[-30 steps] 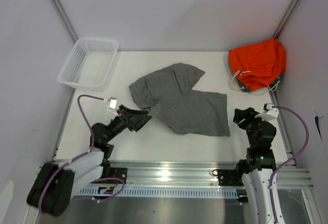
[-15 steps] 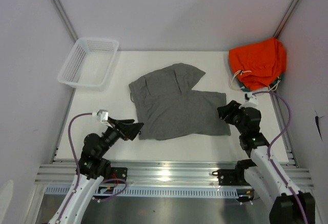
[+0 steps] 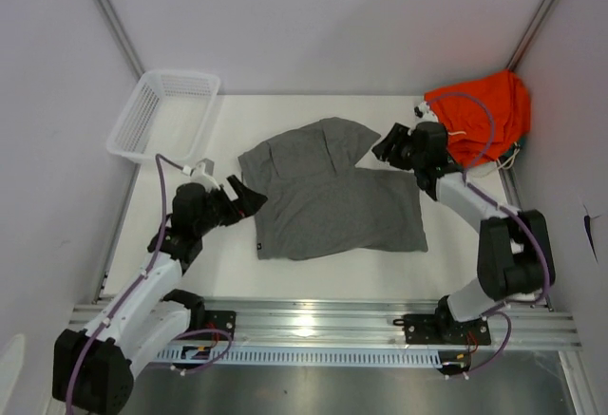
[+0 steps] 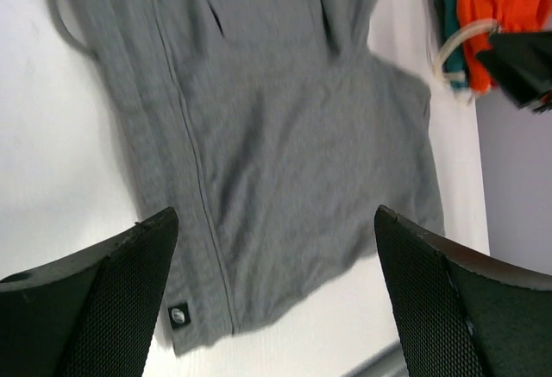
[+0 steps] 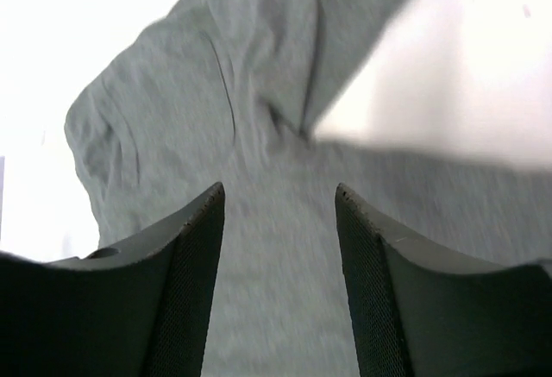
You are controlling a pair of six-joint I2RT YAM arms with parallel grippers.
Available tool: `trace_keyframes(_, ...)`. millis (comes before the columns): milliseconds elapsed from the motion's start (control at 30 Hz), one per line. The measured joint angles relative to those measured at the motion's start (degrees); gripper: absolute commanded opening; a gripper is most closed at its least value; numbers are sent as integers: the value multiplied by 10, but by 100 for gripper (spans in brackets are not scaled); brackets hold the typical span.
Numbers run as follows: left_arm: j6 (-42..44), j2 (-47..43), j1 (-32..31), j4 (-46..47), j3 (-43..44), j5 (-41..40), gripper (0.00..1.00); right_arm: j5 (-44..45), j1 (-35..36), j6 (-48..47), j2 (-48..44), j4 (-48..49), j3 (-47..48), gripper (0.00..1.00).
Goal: Fold and stack the shorts
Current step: Flatten the shorts out
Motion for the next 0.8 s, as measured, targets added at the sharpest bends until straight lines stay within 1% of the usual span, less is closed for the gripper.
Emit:
trace_keyframes(133, 0, 49, 50, -5, 63, -11, 97, -2, 0, 2, 124, -27, 126, 60)
trace_keyframes(233, 1, 93, 89, -22, 108, -19, 98, 11, 0, 2, 205, -59, 212, 59)
trace_keyframes(333, 1, 149, 110, -36, 153, -24, 99, 23, -4, 4, 262, -91, 267, 57)
trace_keyframes(533, 0, 233, 132, -36, 175, -19, 99, 33, -16, 17, 339, -125, 326, 58)
trace_keyframes(667, 0, 285, 146, -35, 188, -9, 99, 37, -23, 32, 381, -128, 350, 58)
trace_keyframes(800, 0, 318, 148, -29, 206, -2, 99, 42, -27, 45, 409, -124, 378, 58)
